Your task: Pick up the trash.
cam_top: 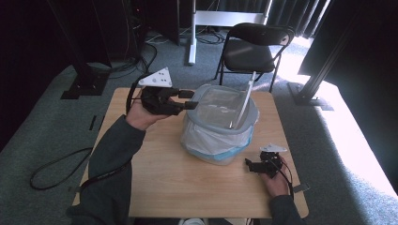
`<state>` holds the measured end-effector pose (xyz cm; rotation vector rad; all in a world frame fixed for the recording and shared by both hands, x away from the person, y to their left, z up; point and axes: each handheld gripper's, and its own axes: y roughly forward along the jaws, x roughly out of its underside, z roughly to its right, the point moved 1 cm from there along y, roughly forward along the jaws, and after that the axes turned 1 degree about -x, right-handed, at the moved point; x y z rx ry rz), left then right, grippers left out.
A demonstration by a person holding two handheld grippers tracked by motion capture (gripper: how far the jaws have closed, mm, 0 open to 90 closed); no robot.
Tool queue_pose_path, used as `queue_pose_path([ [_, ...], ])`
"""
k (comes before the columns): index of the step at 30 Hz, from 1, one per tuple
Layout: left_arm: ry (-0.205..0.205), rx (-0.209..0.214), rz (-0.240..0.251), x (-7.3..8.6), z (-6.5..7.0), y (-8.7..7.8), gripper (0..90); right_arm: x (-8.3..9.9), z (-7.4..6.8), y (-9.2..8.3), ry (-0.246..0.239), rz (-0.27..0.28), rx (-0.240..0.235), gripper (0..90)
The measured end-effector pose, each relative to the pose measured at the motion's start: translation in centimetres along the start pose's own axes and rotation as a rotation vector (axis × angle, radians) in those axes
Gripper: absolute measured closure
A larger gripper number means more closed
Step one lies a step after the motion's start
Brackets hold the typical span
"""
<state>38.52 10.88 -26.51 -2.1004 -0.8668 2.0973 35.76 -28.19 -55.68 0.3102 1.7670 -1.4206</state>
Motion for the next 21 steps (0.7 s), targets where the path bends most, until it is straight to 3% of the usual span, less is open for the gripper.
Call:
queue_pose_path([
  [5,0.011,0.010,-0.033,0.4,0.2,1.3,56.7,0.0,0.0,0.0,0.000,0.000,0.000,11.3],
  [9,0.026,-0.006,-0.057,0.5,0.1,2.2,56.3,0.0,0.0,0.0,0.000,0.000,0.000,11.3],
  [14,0.044,0.000,-0.048,0.4,0.0,2.0,65.2,0.0,0.0,0.0,0.000,0.000,0.000,11.3],
  [17,0.031,-0.034,-0.036,0.3,-0.3,1.5,70.0,0.0,0.0,0.0,0.000,0.000,0.000,11.4],
  [19,0.031,-0.034,-0.036,0.3,-0.3,1.5,70.0,0.0,0.0,0.0,0.000,0.000,0.000,11.4],
  [20,0.003,-0.079,-0.028,0.3,-0.9,1.2,69.0,0.0,0.0,0.0,0.000,0.000,0.000,11.3],
  [21,-0.002,-0.085,-0.026,0.3,-1.0,1.2,68.6,0.0,0.0,0.0,0.000,0.000,0.000,11.4],
])
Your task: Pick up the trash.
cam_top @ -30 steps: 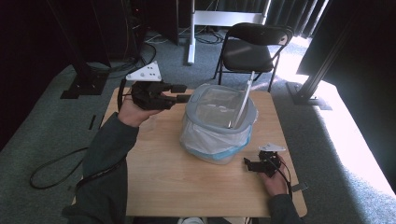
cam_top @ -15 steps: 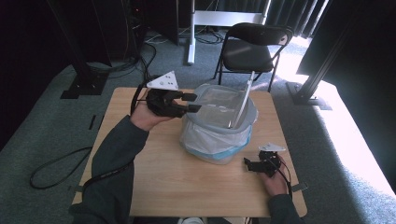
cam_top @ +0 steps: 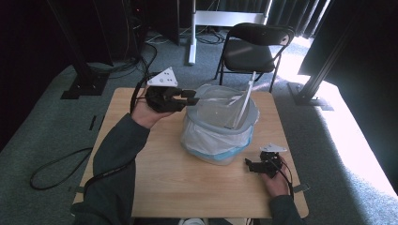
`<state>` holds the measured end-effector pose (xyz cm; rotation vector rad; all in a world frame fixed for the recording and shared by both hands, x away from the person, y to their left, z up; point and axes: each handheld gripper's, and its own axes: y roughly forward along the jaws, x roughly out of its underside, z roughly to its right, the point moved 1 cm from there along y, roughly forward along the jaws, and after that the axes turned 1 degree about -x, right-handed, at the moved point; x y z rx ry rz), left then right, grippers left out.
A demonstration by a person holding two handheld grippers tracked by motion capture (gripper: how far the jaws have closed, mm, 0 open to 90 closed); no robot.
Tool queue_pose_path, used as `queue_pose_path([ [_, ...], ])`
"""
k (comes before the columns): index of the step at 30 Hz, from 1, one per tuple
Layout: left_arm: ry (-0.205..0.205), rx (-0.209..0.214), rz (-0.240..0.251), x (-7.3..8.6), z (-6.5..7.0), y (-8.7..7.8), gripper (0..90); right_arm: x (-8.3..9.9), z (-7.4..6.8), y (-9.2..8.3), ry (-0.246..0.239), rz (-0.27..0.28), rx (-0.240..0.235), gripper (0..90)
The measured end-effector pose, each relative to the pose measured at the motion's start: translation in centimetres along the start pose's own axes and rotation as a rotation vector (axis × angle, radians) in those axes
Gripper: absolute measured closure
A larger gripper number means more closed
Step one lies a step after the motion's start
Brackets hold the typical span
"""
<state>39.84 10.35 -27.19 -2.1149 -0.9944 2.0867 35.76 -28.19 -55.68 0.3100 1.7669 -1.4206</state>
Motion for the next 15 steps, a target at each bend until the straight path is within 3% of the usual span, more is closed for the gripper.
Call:
queue_pose_path([
  [6,-0.024,-0.040,0.006,0.1,-0.4,-0.1,65.9,0.0,0.0,0.0,0.001,0.000,0.000,11.3],
  [13,0.023,0.036,0.023,0.3,0.5,-0.4,61.8,0.0,0.0,0.0,0.000,0.000,0.000,11.3],
  [15,0.033,0.041,0.016,0.2,0.6,-0.3,60.4,0.0,0.0,0.0,0.000,0.000,0.000,11.3],
])
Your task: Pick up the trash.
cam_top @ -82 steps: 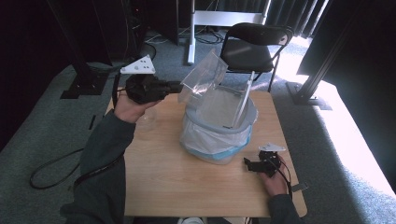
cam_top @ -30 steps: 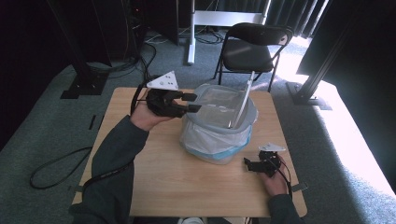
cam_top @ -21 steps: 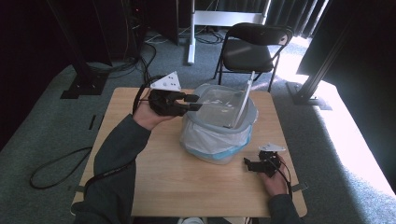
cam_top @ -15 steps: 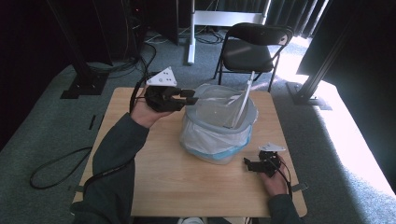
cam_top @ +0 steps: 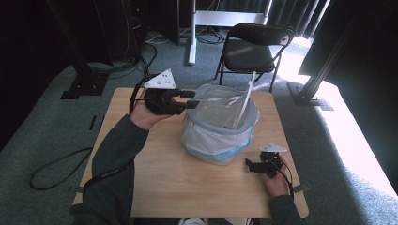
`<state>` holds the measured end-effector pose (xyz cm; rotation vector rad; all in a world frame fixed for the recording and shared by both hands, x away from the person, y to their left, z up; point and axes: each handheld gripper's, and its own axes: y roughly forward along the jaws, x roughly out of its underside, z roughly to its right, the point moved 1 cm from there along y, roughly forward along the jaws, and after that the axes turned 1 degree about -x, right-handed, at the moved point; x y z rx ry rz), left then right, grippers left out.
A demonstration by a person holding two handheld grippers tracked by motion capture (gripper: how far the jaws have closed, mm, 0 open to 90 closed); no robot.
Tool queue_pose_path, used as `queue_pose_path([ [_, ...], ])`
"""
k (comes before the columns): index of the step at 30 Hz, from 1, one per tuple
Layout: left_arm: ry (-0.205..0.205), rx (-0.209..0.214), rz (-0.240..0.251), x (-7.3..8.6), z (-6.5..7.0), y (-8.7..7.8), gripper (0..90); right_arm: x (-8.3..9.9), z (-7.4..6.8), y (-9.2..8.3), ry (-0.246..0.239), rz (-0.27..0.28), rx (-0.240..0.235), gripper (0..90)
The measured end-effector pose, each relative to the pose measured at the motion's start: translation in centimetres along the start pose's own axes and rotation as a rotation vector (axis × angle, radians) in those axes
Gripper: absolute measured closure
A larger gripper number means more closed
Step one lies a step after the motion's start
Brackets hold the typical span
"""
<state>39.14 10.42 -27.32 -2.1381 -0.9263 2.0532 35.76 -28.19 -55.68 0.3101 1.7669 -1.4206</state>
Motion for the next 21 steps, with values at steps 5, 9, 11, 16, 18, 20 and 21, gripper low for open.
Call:
queue_pose_path([
  [5,0.010,0.009,-0.009,-0.1,0.2,0.6,58.8,0.0,0.0,0.0,0.000,0.000,0.000,11.4],
  [9,0.016,0.003,-0.023,0.1,0.2,1.3,58.6,0.0,0.0,0.0,0.000,0.000,0.000,11.3],
  [11,0.020,0.005,-0.029,0.1,0.3,1.6,58.6,0.0,0.0,0.0,0.000,0.000,0.000,11.3],
  [16,0.037,-0.008,-0.045,0.0,0.4,1.8,63.6,0.0,0.0,0.0,0.000,0.000,0.000,11.3],
  [18,0.049,0.002,-0.044,-0.1,0.5,1.5,69.5,0.0,0.0,0.0,0.000,0.000,0.000,11.4],
  [20,0.059,-0.003,-0.048,-0.2,0.7,1.4,72.7,0.0,0.0,0.0,0.000,0.000,0.000,11.4],
  [21,0.062,-0.007,-0.046,-0.2,0.7,1.3,77.4,0.0,0.0,0.0,0.000,0.000,0.000,11.4],
])
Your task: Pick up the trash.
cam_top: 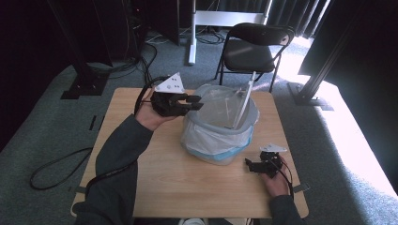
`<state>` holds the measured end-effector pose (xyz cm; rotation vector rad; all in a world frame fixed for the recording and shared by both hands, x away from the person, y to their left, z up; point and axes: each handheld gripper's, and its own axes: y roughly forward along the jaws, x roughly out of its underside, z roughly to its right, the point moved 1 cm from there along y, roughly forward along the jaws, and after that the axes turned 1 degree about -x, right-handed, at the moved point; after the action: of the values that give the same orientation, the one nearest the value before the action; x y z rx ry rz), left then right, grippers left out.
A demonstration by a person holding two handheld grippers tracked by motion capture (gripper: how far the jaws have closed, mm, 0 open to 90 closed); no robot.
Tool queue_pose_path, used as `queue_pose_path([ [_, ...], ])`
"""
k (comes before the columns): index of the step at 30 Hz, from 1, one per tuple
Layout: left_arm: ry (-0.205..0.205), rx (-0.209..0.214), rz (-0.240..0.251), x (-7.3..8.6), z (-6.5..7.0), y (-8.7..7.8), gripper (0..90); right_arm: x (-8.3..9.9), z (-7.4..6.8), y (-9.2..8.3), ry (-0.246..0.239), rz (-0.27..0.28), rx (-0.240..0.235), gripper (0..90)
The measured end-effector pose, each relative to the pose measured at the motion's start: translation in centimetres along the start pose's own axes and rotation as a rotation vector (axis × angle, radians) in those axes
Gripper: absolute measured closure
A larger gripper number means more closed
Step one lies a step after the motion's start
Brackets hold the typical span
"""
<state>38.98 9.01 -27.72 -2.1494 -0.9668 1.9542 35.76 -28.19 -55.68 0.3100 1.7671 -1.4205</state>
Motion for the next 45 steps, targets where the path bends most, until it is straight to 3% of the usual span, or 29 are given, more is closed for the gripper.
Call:
queue_pose_path([
  [1,-0.006,0.001,0.006,-0.1,0.0,-0.2,82.6,0.0,0.0,0.0,0.000,0.000,0.000,11.3],
  [3,-0.013,0.009,0.021,-0.2,-0.2,-0.5,83.9,0.0,0.0,0.0,0.000,0.000,0.000,11.3],
  [9,-0.022,0.010,0.048,-0.4,-0.2,-1.1,83.4,0.0,0.0,0.0,0.000,0.000,0.000,11.3],
  [12,-0.037,-0.004,0.060,-0.5,-0.3,-1.2,70.2,0.0,0.0,0.0,0.000,0.000,0.000,11.3],
  [18,-0.055,0.003,0.072,-0.2,-0.5,-1.5,66.1,0.0,0.0,0.0,0.001,0.000,0.000,11.3],
  [27,-0.107,-0.026,0.080,0.8,-1.2,-1.9,61.1,0.0,0.0,0.0,0.001,0.000,0.000,11.3],
  [28,-0.133,-0.039,0.084,1.3,-1.6,-2.2,61.1,0.0,0.0,0.0,0.001,0.000,0.000,11.3],
  [35,-0.216,-0.094,0.087,3.2,-3.1,-3.2,59.4,0.0,0.0,0.0,0.001,0.000,0.000,11.3],
  [45,-0.280,-0.161,0.074,6.1,-4.6,-4.3,58.1,0.0,0.0,0.0,0.001,0.000,0.000,11.3],
])
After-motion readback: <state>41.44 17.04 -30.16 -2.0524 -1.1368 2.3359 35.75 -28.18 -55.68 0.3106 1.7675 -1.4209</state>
